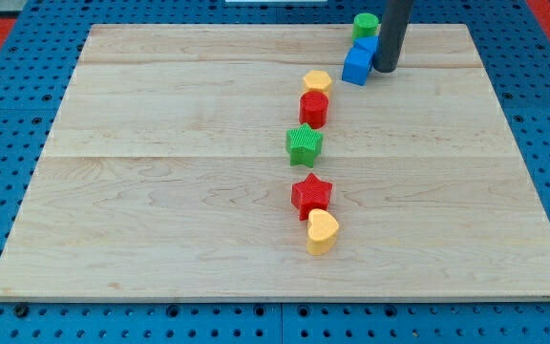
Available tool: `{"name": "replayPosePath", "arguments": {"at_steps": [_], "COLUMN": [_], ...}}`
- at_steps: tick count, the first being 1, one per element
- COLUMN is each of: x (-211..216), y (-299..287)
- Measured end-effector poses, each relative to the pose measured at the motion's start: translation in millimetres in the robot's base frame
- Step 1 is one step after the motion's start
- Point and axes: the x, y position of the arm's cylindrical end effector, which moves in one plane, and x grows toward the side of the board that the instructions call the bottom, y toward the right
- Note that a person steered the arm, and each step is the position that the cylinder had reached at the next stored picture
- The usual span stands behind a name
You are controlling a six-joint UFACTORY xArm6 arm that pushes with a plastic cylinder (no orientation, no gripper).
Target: Make a diagonal line with hexagon red circle and green star
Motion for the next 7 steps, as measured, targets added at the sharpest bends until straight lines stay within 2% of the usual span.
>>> {"name": "replayPosePath", "arguments": {"at_steps": [1,2,3,4,5,6,7], "x": [-16,-13,37,93,135,135,111], "y": [0,3,21,-6,-74,-173,-200]}}
